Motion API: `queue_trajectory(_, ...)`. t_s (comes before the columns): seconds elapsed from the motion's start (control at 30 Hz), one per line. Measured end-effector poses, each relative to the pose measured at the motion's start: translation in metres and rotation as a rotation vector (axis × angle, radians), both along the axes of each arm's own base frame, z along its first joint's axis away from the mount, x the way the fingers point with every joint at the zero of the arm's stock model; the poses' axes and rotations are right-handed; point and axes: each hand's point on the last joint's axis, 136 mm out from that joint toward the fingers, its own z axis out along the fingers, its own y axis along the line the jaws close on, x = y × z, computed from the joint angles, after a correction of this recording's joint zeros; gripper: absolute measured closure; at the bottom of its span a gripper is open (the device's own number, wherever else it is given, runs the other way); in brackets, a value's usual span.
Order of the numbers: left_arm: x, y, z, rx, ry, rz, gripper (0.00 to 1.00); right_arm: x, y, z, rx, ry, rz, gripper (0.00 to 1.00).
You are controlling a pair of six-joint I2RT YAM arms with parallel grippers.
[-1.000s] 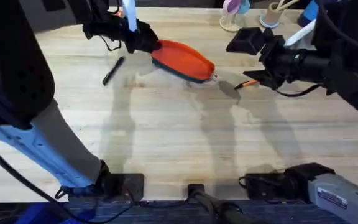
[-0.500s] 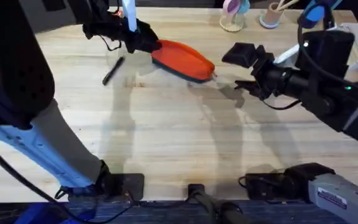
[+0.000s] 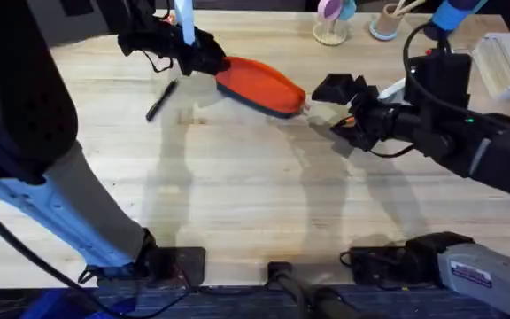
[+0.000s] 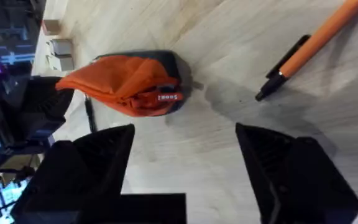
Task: Unzip the bag, pick up the pens from the table one at a time and place them inside, then zip the bag closed.
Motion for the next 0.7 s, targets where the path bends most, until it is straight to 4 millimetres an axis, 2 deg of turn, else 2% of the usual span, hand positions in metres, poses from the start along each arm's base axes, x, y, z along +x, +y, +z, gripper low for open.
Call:
queue_trajectory(0.13,0.0,0.0,0.0,0.0,0.002,0.0,0.957,0.007,0.003,-0.001,0.009,-0.016,-0.002,0.018)
queue_trajectory(0.33,-0.001,0.0,0.0,0.0,0.006,0.0,0.957,0.014,0.017,0.004,0.028,-0.059,0.027,0.007)
queue_trajectory(0.53,-0.002,0.0,-0.001,0.0,0.009,0.0,0.958,0.021,0.024,-0.005,0.05,-0.048,0.02,0.006)
queue_trajectory(0.7,-0.002,0.0,-0.001,0.0,0.01,0.0,0.958,0.032,0.027,-0.004,0.074,-0.078,0.007,0.005)
